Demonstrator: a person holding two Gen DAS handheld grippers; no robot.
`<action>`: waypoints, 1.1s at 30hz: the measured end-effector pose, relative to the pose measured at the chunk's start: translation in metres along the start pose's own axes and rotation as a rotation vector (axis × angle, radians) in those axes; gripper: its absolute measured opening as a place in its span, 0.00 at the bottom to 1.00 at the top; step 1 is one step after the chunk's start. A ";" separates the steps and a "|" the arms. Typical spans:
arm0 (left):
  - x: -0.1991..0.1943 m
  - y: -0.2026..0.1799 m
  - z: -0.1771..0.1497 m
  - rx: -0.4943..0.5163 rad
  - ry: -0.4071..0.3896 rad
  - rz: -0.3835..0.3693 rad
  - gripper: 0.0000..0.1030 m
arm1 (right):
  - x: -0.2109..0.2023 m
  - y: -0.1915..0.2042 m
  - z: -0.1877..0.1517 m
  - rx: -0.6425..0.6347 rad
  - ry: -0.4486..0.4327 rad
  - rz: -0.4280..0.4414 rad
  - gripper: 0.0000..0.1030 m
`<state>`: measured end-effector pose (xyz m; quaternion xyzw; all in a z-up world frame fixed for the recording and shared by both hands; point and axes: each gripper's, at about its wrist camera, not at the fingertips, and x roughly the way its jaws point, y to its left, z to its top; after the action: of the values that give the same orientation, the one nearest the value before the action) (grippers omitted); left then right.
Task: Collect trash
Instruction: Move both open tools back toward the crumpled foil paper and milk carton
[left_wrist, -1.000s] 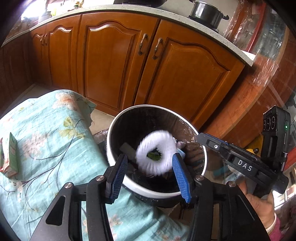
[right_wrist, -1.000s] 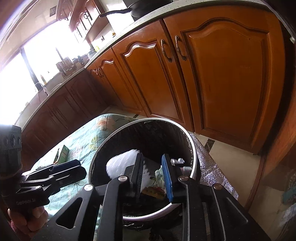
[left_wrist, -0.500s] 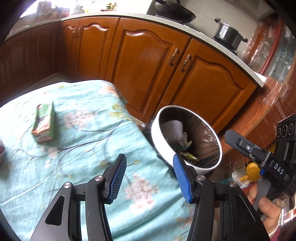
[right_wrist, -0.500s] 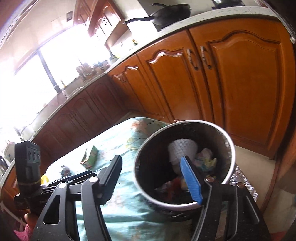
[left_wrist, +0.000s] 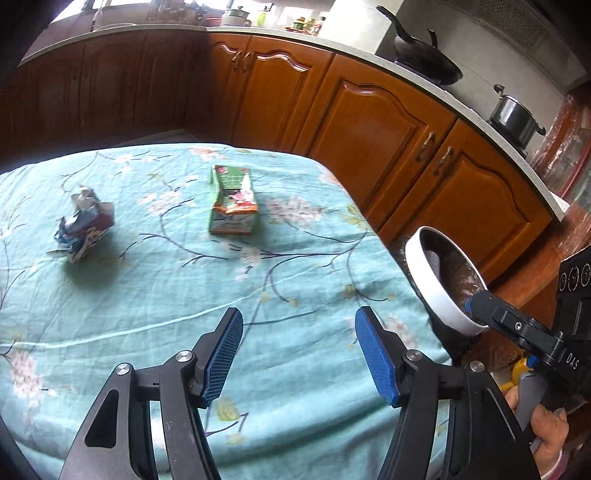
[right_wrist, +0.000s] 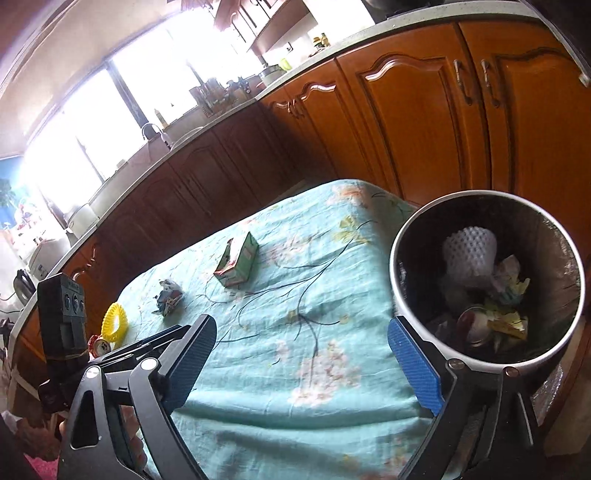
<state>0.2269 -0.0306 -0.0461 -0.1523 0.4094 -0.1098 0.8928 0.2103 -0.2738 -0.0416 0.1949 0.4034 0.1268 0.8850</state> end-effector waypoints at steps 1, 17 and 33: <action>-0.005 0.007 -0.001 -0.014 -0.005 0.010 0.61 | 0.004 0.005 -0.003 -0.006 0.012 0.003 0.93; -0.055 0.084 -0.005 -0.145 -0.084 0.195 0.70 | 0.068 0.074 -0.005 -0.138 0.154 -0.034 1.00; -0.035 0.127 0.028 -0.134 -0.042 0.283 0.73 | 0.131 0.105 0.031 -0.172 0.116 -0.077 0.99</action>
<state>0.2348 0.1034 -0.0500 -0.1546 0.4145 0.0478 0.8956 0.3113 -0.1380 -0.0633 0.0951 0.4487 0.1378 0.8778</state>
